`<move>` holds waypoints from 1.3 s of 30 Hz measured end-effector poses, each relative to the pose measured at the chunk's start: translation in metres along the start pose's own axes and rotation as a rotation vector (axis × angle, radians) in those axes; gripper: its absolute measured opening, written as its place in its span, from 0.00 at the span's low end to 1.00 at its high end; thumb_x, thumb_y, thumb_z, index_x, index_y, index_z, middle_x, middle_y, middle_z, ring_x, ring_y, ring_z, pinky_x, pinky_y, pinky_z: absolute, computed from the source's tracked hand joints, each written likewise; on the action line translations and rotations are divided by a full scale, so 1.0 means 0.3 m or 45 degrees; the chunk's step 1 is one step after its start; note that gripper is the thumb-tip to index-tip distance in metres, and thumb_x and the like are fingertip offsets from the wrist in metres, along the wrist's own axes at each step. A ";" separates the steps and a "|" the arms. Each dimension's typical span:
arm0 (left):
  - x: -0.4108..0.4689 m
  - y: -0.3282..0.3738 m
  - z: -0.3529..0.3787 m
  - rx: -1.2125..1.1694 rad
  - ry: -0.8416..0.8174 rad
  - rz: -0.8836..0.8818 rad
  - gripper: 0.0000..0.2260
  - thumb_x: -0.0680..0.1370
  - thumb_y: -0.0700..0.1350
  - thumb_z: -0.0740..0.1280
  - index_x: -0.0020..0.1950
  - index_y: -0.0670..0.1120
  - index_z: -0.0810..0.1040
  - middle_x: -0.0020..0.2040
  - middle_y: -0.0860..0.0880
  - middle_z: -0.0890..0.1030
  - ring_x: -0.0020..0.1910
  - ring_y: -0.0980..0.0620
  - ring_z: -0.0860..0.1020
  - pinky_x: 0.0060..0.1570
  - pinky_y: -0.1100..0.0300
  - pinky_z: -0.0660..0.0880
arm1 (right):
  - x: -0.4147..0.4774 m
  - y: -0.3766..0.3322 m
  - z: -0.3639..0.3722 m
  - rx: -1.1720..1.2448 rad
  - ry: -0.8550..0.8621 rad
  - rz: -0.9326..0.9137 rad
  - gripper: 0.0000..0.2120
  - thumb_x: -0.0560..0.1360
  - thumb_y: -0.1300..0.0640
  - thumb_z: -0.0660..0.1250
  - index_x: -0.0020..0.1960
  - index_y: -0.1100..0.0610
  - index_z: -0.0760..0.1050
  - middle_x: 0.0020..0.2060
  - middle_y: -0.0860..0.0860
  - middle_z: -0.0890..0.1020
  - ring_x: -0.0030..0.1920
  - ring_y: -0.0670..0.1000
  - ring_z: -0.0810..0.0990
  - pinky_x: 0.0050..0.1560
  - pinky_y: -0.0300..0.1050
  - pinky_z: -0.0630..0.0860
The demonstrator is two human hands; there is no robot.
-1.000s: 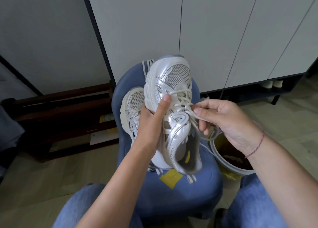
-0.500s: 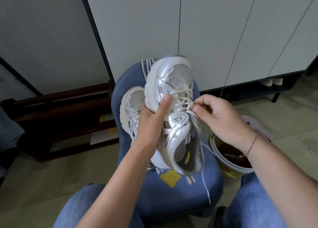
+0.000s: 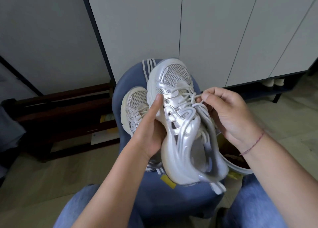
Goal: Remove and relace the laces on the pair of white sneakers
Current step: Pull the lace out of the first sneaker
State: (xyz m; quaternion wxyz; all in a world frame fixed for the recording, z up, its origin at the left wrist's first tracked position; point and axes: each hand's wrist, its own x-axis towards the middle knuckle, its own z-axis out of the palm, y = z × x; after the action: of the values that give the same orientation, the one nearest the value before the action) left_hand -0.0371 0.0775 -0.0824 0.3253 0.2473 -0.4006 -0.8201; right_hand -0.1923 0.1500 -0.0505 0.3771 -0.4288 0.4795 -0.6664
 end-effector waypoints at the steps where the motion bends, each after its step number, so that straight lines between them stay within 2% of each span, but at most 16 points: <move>1: 0.003 -0.003 -0.007 -0.050 -0.043 0.011 0.28 0.77 0.59 0.63 0.73 0.46 0.72 0.68 0.42 0.77 0.67 0.43 0.76 0.66 0.47 0.73 | -0.001 0.001 0.001 0.029 0.015 0.020 0.14 0.77 0.66 0.62 0.34 0.57 0.77 0.33 0.50 0.82 0.34 0.47 0.78 0.38 0.37 0.76; 5: 0.008 -0.019 -0.013 -0.103 -0.179 0.009 0.35 0.71 0.59 0.72 0.74 0.44 0.70 0.70 0.41 0.74 0.69 0.42 0.74 0.67 0.47 0.72 | -0.003 0.001 -0.005 0.098 0.057 0.080 0.16 0.76 0.64 0.63 0.32 0.55 0.78 0.34 0.51 0.82 0.35 0.48 0.79 0.39 0.40 0.77; 8: 0.010 -0.035 -0.010 -0.036 -0.168 0.015 0.28 0.71 0.58 0.71 0.67 0.46 0.77 0.65 0.43 0.80 0.63 0.45 0.79 0.61 0.51 0.77 | -0.009 -0.005 -0.008 0.111 0.033 0.069 0.11 0.71 0.59 0.66 0.30 0.53 0.78 0.34 0.52 0.81 0.36 0.49 0.78 0.40 0.41 0.76; 11: 0.011 -0.046 0.009 0.103 -0.051 -0.031 0.32 0.66 0.63 0.70 0.66 0.47 0.78 0.62 0.44 0.82 0.61 0.46 0.80 0.64 0.49 0.75 | -0.020 0.001 -0.005 0.125 0.106 0.023 0.13 0.73 0.60 0.66 0.30 0.53 0.78 0.34 0.51 0.81 0.36 0.49 0.78 0.40 0.40 0.76; 13: 0.016 -0.049 0.009 0.197 0.047 -0.064 0.40 0.62 0.67 0.74 0.67 0.47 0.77 0.62 0.45 0.82 0.62 0.45 0.80 0.67 0.46 0.72 | -0.026 0.007 0.001 0.124 0.180 -0.001 0.16 0.76 0.64 0.63 0.31 0.53 0.77 0.33 0.51 0.81 0.36 0.48 0.79 0.40 0.40 0.76; 15: 0.019 -0.039 -0.004 0.290 0.146 -0.043 0.44 0.57 0.69 0.78 0.68 0.48 0.76 0.60 0.46 0.83 0.61 0.46 0.81 0.66 0.46 0.72 | -0.029 0.011 0.008 0.104 0.233 -0.014 0.14 0.77 0.66 0.62 0.34 0.57 0.75 0.33 0.51 0.81 0.35 0.47 0.79 0.39 0.39 0.76; 18: 0.020 -0.025 -0.010 0.380 0.352 0.017 0.46 0.56 0.66 0.80 0.69 0.47 0.73 0.53 0.49 0.85 0.51 0.48 0.84 0.51 0.53 0.78 | -0.034 0.018 0.022 0.071 0.269 -0.029 0.11 0.77 0.66 0.63 0.37 0.58 0.75 0.34 0.50 0.83 0.37 0.47 0.81 0.42 0.40 0.77; 20: 0.023 -0.037 -0.004 0.398 0.422 0.040 0.45 0.58 0.65 0.80 0.68 0.47 0.71 0.52 0.49 0.85 0.49 0.49 0.84 0.47 0.53 0.80 | -0.041 0.034 0.037 -0.035 0.257 -0.050 0.11 0.77 0.64 0.64 0.37 0.56 0.76 0.36 0.50 0.84 0.38 0.48 0.81 0.43 0.42 0.78; 22: 0.025 -0.051 0.005 0.401 0.414 0.054 0.42 0.59 0.65 0.80 0.68 0.49 0.72 0.55 0.48 0.85 0.53 0.47 0.84 0.56 0.46 0.79 | -0.046 0.047 0.052 -0.121 0.234 -0.056 0.10 0.77 0.64 0.64 0.38 0.57 0.75 0.34 0.49 0.83 0.36 0.46 0.80 0.40 0.40 0.77; 24: 0.018 -0.048 0.008 0.427 0.447 0.105 0.45 0.58 0.67 0.80 0.68 0.48 0.71 0.58 0.46 0.83 0.55 0.45 0.83 0.59 0.43 0.78 | -0.043 0.048 0.060 -0.179 0.202 -0.068 0.10 0.77 0.64 0.63 0.38 0.58 0.74 0.31 0.47 0.81 0.33 0.44 0.77 0.37 0.37 0.75; 26: 0.013 -0.038 -0.003 0.460 0.480 0.180 0.44 0.60 0.67 0.79 0.68 0.48 0.68 0.60 0.46 0.82 0.55 0.46 0.83 0.58 0.43 0.78 | -0.033 0.039 0.053 -0.234 0.128 -0.073 0.10 0.78 0.64 0.62 0.38 0.57 0.74 0.30 0.45 0.79 0.32 0.42 0.75 0.37 0.35 0.73; 28: 0.011 -0.029 -0.012 0.494 0.465 0.260 0.36 0.65 0.63 0.78 0.65 0.48 0.69 0.57 0.47 0.83 0.54 0.48 0.84 0.58 0.43 0.79 | -0.024 0.025 0.035 -0.325 0.034 -0.072 0.10 0.79 0.63 0.62 0.39 0.56 0.73 0.31 0.45 0.78 0.33 0.41 0.74 0.40 0.35 0.72; 31: 0.002 -0.016 -0.003 0.573 0.403 0.368 0.30 0.67 0.58 0.76 0.64 0.49 0.70 0.57 0.50 0.83 0.53 0.52 0.83 0.56 0.50 0.80 | -0.019 -0.016 0.007 -0.453 -0.079 0.000 0.10 0.79 0.63 0.61 0.39 0.56 0.72 0.28 0.43 0.77 0.32 0.39 0.74 0.39 0.31 0.70; 33: 0.004 -0.015 -0.002 0.591 0.380 0.376 0.29 0.67 0.57 0.76 0.63 0.50 0.70 0.57 0.51 0.83 0.53 0.54 0.83 0.53 0.54 0.80 | -0.021 -0.034 -0.010 -0.221 -0.099 0.118 0.09 0.78 0.65 0.60 0.39 0.59 0.72 0.27 0.45 0.75 0.29 0.40 0.72 0.35 0.30 0.70; 36: 0.013 -0.022 -0.003 0.527 0.334 0.331 0.31 0.69 0.57 0.78 0.66 0.47 0.70 0.59 0.46 0.83 0.56 0.46 0.83 0.58 0.43 0.78 | -0.027 -0.042 -0.015 0.317 -0.067 0.304 0.03 0.69 0.64 0.65 0.42 0.60 0.73 0.31 0.51 0.75 0.30 0.44 0.71 0.35 0.34 0.75; 39: 0.014 -0.028 0.000 0.378 0.388 0.290 0.30 0.69 0.55 0.79 0.64 0.47 0.70 0.58 0.45 0.83 0.55 0.44 0.83 0.59 0.40 0.77 | -0.031 0.000 -0.009 0.104 -0.064 0.237 0.12 0.65 0.63 0.68 0.48 0.60 0.75 0.39 0.53 0.80 0.40 0.47 0.80 0.44 0.35 0.78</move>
State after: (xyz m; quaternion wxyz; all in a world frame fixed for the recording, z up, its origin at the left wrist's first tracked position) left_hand -0.0427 0.0783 -0.0898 0.4323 0.3665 -0.4884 -0.6635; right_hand -0.1915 0.1593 -0.0528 0.4664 -0.3831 0.4802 -0.6365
